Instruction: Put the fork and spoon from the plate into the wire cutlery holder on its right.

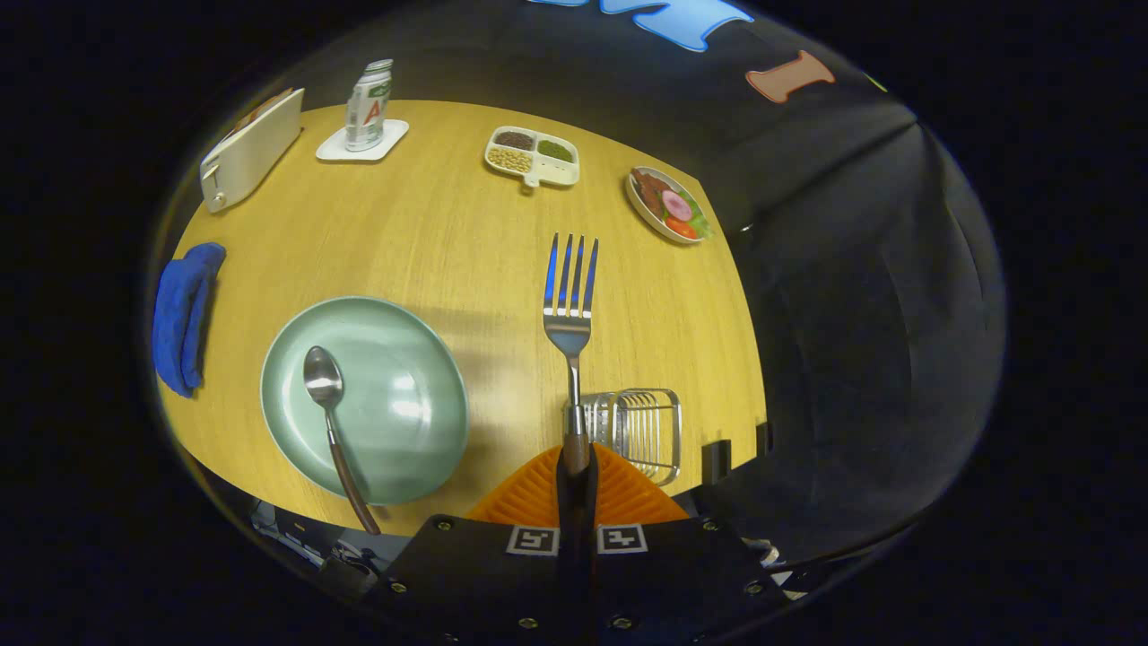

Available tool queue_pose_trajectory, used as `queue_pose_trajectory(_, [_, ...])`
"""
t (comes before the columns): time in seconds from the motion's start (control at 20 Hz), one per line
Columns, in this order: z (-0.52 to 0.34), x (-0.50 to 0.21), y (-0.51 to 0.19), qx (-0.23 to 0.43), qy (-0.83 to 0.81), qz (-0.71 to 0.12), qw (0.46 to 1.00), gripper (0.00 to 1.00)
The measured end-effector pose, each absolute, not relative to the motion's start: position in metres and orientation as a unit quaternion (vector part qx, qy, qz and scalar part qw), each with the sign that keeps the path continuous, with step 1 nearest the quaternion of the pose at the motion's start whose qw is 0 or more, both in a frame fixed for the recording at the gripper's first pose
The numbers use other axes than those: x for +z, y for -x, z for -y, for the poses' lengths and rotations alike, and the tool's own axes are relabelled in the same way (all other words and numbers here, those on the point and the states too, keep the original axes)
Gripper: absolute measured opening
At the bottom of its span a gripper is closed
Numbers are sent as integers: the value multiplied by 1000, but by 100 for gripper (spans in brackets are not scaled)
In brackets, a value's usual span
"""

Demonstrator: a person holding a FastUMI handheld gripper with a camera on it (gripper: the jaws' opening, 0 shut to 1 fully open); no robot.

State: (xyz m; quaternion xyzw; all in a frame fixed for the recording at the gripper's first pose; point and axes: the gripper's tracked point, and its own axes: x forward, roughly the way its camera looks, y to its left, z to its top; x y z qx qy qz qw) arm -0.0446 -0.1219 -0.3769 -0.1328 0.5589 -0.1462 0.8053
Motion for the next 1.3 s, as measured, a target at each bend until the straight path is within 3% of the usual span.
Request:
queue_pose_trajectory(0.55, [176,-406,111,-208,59,-624,751,1])
queue_pose_trajectory(1.15, [168,-434,127,-170,8,-662,730,1])
queue_pose_trajectory(1.3, [172,-431,121,-171,24,-657,734,8])
